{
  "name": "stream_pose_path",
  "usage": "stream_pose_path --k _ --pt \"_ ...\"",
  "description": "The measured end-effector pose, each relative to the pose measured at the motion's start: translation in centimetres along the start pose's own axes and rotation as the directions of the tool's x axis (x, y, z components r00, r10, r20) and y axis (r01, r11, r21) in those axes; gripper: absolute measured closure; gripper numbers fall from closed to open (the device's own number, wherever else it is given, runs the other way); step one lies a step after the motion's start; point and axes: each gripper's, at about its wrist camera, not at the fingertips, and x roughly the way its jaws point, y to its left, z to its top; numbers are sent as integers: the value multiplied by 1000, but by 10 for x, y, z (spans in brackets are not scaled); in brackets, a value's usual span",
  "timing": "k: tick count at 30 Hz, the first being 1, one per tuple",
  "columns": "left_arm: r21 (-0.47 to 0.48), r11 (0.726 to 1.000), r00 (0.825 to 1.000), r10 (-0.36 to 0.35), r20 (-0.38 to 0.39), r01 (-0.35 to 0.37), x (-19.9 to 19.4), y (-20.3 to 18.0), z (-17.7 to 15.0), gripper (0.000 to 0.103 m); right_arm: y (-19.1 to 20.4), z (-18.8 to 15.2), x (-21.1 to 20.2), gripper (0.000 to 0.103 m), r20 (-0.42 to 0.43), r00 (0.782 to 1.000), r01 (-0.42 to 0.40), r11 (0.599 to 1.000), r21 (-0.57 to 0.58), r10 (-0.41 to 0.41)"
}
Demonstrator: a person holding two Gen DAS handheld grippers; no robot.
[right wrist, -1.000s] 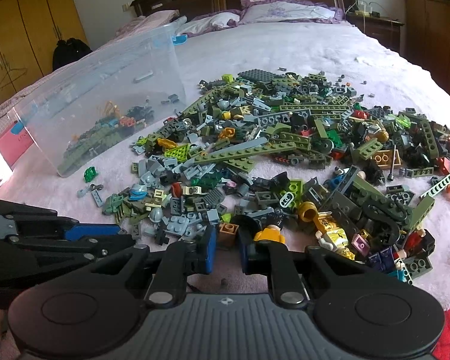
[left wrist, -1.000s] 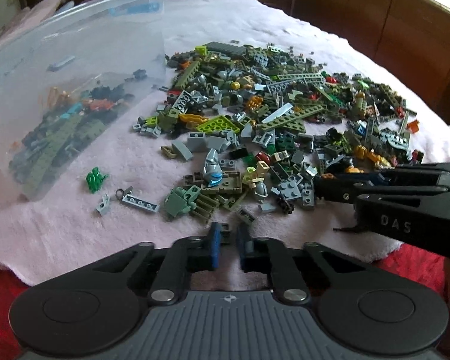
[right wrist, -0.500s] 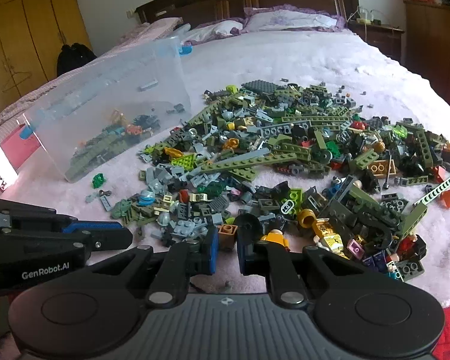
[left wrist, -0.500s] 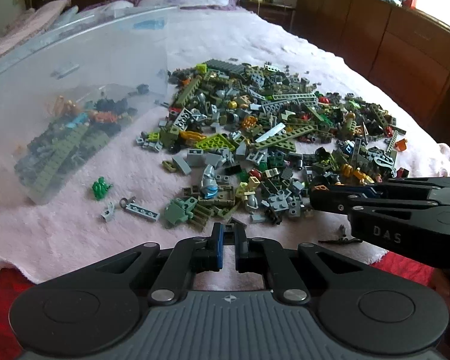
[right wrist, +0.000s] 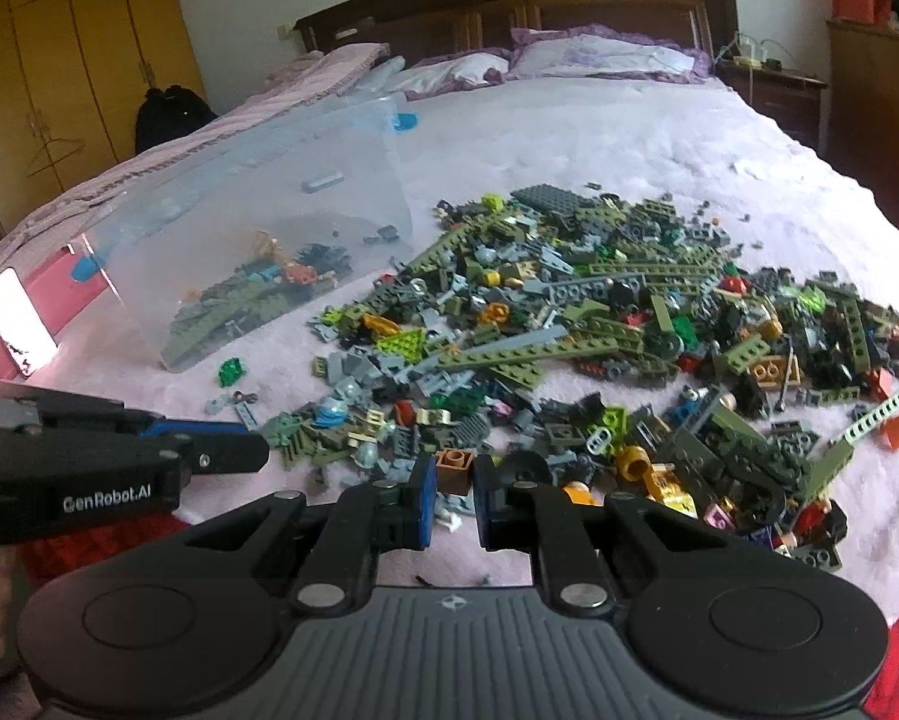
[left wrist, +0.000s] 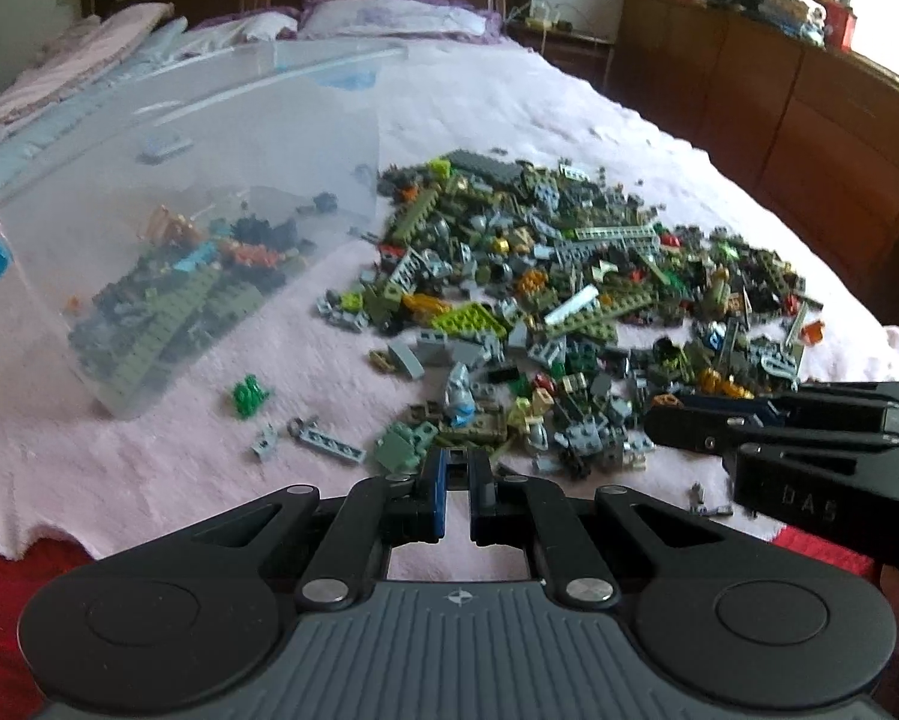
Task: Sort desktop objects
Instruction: 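Close the left gripper on a small grey brick while the right gripper grasps an orange brick, then carry both held bricks over the clear bin and open both grippers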
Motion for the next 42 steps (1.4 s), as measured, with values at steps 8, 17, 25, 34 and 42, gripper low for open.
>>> stream_pose_path --k 8,17,25,34,42 --pt "-26 1000 1000 13 16 -12 -7 4 6 94 8 10 -7 88 18 1000 -10 1000 -25 10" --pt "-52 999 998 14 58 -11 -18 13 15 94 17 23 -15 88 24 999 -24 998 -52 25" --pt "-62 998 988 19 155 -9 -44 26 52 94 33 62 -19 88 58 995 -76 992 -97 82" --pt "-85 991 963 120 241 -102 -63 60 106 94 66 133 -17 88 135 974 -152 968 -200 181" --pt "-156 972 946 208 248 -173 -51 99 127 94 107 192 5 88 167 952 -202 935 -292 257"
